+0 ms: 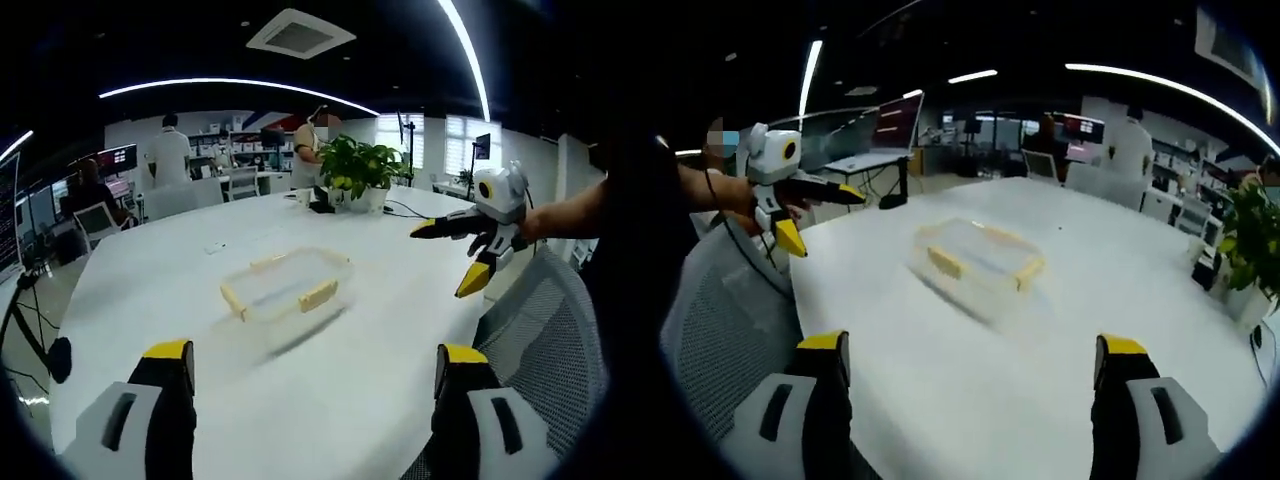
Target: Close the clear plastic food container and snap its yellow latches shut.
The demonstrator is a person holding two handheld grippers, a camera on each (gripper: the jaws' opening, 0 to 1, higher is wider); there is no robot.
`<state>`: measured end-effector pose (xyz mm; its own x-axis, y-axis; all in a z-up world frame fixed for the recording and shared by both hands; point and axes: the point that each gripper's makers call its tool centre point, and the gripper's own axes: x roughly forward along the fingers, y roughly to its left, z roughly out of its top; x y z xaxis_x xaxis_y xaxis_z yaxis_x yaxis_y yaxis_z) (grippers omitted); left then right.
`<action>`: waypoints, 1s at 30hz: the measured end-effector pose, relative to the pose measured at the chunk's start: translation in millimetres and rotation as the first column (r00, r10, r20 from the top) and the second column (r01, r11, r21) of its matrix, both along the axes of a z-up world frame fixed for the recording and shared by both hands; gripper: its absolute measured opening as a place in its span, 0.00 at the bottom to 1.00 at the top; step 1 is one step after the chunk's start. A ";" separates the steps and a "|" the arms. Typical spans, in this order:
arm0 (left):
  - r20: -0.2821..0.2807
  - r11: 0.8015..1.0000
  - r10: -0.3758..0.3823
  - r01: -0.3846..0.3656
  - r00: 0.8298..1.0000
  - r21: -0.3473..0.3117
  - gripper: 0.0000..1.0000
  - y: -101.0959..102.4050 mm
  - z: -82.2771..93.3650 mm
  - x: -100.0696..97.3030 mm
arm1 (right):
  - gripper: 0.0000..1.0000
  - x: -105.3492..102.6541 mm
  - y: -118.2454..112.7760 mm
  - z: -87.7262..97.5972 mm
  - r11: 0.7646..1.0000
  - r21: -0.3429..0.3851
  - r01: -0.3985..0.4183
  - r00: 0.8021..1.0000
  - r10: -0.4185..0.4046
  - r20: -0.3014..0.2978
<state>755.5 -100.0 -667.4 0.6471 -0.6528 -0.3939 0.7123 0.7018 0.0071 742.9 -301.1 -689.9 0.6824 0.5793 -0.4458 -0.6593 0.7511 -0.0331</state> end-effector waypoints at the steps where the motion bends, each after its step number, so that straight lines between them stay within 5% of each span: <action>1: 0.003 1.000 -0.001 0.001 1.000 0.005 0.99 -0.1 0.2 -0.7 | 0.99 -1.4 -0.4 -0.2 1.000 -0.005 -0.003 1.000 0.003 0.005; 30: 0.013 0.999 0.009 -0.010 1.000 0.045 0.99 8.2 -1.5 2.4 | 1.00 -8.8 -2.1 -4.0 1.000 -0.018 -0.026 1.000 0.026 -0.008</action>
<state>757.9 -91.8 -668.9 0.6585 -0.6281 -0.4146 0.7051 0.7074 0.0482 734.1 -303.2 -693.9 0.6636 0.5886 -0.4617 -0.6788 0.7332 -0.0408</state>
